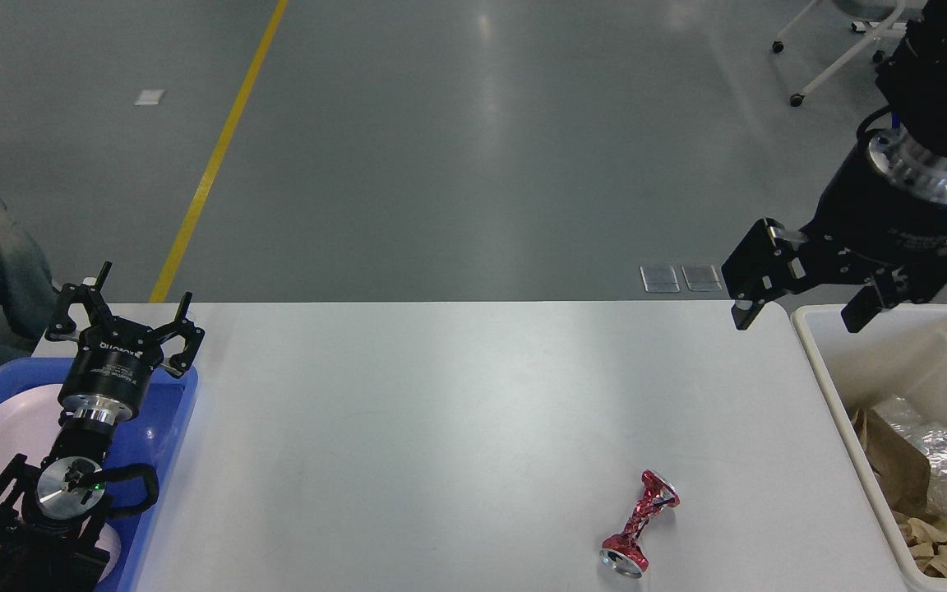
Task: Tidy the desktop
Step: 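Raise the right gripper out of the bin and move it toward the red can, then lower the right gripper onto the red crushed can and grasp it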
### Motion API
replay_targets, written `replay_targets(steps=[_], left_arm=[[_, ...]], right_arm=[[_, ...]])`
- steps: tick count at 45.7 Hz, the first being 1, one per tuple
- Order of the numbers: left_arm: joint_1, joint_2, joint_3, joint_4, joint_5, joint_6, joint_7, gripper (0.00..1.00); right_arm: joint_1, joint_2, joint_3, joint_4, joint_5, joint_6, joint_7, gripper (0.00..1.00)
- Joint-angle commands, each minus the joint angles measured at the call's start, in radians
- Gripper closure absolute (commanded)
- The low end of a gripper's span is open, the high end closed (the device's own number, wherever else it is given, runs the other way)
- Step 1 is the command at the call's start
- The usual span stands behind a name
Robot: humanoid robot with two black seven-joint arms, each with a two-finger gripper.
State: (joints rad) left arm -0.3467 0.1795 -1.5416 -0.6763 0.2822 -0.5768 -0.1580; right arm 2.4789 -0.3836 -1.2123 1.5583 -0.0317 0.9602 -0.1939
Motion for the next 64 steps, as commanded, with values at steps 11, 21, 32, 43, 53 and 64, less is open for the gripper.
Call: replay_targets(steps=[11,21,32,43,53,64], left_arm=[[0.0,0.0,0.0,0.0,0.0,0.0,0.0,0.04],[0.0,0.0,0.0,0.0,0.0,0.0,0.0,0.04],[0.0,0.0,0.0,0.0,0.0,0.0,0.0,0.04],[0.0,0.0,0.0,0.0,0.0,0.0,0.0,0.04],[0.0,0.0,0.0,0.001,0.0,0.0,0.0,0.04],[0.0,0.0,0.0,0.0,0.0,0.0,0.0,0.04]], right_arm=[[0.055,0.002,-0.015,0.068,0.05,-0.031,0.001,0.0],[0.055,0.0,-0.05,0.068,0.076,-0.172,0.001,0.04],[0.041,-0.001,-0.073,0.077,0.111,-0.236,0.002,0.03],[-0.17,0.005,-0.041,0.06,0.118,-0.273,0.002,0.05],[-0.465,0.031,0.04,0.046,0.157,-0.567,0.001,0.09],[-0.796,0.198,0.108,-0.078,0.191,-0.83,-0.001,0.07]])
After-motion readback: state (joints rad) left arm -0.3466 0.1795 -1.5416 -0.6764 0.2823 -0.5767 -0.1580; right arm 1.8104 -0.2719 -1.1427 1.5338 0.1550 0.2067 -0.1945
